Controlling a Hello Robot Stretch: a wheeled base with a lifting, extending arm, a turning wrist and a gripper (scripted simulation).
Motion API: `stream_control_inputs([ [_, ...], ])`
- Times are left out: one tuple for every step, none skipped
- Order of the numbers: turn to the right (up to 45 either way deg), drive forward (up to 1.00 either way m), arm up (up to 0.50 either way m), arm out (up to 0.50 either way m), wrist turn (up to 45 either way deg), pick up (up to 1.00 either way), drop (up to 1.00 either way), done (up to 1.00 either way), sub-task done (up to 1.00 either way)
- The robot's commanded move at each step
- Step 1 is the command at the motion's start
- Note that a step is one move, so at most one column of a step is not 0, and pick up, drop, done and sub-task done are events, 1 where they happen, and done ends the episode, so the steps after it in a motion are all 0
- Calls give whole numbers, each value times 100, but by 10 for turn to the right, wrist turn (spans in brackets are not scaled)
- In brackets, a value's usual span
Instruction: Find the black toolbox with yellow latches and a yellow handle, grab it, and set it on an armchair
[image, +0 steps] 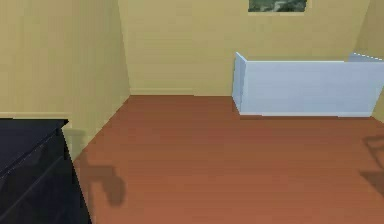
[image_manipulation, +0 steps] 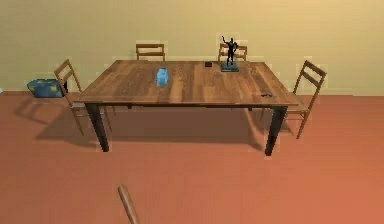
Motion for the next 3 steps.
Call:
stream_control_inputs([
  [30, 0, 0, 0, 0, 0, 0, 0, 0],
  [0, 20, 0, 0, 0, 0, 0, 0, 0],
  [450, 0, 0, 0, 0, 0, 0, 0, 0],
])
